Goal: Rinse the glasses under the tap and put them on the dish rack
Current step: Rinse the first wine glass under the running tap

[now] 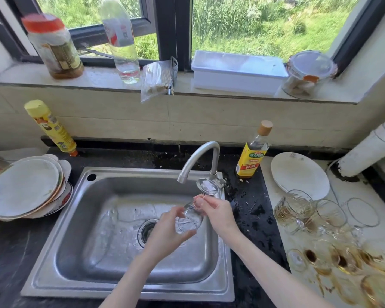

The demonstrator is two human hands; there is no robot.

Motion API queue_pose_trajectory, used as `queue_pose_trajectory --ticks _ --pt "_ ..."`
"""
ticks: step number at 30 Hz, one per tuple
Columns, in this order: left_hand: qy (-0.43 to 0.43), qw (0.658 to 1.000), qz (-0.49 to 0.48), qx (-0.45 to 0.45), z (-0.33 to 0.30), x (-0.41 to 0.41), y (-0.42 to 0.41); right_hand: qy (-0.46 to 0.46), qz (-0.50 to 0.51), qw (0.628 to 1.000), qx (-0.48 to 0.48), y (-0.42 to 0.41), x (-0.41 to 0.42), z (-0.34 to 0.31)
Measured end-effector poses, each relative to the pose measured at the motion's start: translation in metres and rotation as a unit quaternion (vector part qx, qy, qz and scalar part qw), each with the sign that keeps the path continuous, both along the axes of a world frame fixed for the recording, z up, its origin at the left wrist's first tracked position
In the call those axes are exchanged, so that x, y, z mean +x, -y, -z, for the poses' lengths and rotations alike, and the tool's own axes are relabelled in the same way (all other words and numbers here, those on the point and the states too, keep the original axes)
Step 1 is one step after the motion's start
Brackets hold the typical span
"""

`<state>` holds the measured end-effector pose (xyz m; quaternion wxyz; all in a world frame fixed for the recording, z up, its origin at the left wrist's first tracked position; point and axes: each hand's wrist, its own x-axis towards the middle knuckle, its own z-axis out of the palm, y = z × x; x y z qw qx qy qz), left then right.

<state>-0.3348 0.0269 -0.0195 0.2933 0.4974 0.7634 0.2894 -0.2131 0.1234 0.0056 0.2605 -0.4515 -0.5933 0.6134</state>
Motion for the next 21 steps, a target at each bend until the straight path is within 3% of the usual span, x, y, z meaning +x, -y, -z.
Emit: queue_pose_trajectory --ticks 11,17,21 --pt "-0.154 0.967 0.196 -0.049 -0.028 -0.012 0.023 0.084 0.024 0.994 0.073 0.028 0.028 -0.032" --pt "-0.223 0.939 0.260 0.017 -0.064 -0.002 0.027 0.095 0.140 0.975 0.144 0.067 0.070 -0.064" --pt "-0.253 0.896 0.357 0.071 -0.079 0.018 0.038 0.097 0.246 0.953 0.147 0.121 0.109 -0.074"
